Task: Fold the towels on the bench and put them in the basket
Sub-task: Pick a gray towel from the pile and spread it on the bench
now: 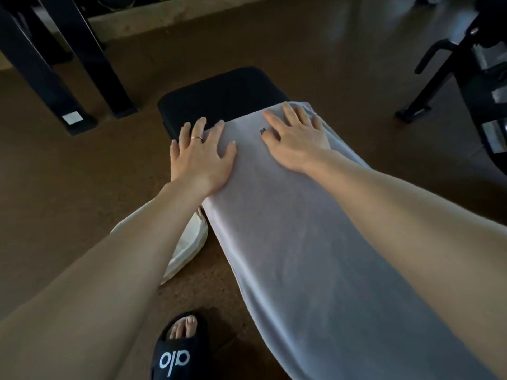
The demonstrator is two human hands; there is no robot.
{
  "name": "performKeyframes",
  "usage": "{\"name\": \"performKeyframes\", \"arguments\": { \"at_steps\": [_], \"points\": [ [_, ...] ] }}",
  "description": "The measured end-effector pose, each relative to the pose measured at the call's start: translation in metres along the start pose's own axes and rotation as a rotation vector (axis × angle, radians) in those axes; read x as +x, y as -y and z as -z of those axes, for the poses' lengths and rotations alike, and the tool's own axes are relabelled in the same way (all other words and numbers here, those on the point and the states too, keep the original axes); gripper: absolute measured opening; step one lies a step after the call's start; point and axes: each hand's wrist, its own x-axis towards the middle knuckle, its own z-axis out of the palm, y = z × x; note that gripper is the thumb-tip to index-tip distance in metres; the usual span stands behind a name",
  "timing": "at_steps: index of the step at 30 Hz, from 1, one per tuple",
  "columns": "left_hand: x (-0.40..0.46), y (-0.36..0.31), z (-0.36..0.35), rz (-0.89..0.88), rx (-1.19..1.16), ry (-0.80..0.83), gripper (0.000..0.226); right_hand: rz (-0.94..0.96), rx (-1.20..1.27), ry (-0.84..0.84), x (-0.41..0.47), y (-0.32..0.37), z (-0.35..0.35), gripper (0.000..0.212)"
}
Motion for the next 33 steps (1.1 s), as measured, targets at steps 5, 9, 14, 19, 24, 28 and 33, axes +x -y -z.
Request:
{"name": "performKeyframes", "arguments": {
  "at_steps": [5, 9, 14, 19, 24, 28, 33],
  "points": [
    [0.014, 0.015, 0.014, 0.148, -0.146, -0.197, 0.04, -0.351, 0.248, -0.198, 0.018, -0.009, 0.017, 0.048],
    [0.026, 0.039, 0.025, 0.235, -0.353, -0.139, 0.032, -0.564, 0.48, -0.189, 0.033, -0.017, 0.03, 0.031],
    [0.034, 0.063, 0.049, -0.009, -0.198, 0.072, 0.015, -0.508, 0.558, -0.391, 0.047, -0.011, 0.034, 0.032],
    [0.043, 0.076, 0.048, -0.055, -0.148, -0.028, 0.016, -0.411, 0.533, -0.463, 0.072, -0.011, 0.027, 0.025],
    [0.071, 0.091, 0.045, 0.065, -0.222, -0.107, 0.018, -0.336, 0.43, -0.466, 0.108, -0.004, 0.023, 0.028],
    [0.095, 0.096, 0.05, 0.087, -0.191, -0.146, 0.019, -0.319, 0.362, -0.466, 0.137, 0.004, 0.024, 0.032],
    [0.106, 0.095, 0.045, 0.129, -0.17, -0.244, 0.019, -0.295, 0.293, -0.444, 0.148, 0.007, 0.025, 0.031]
  ]
}}
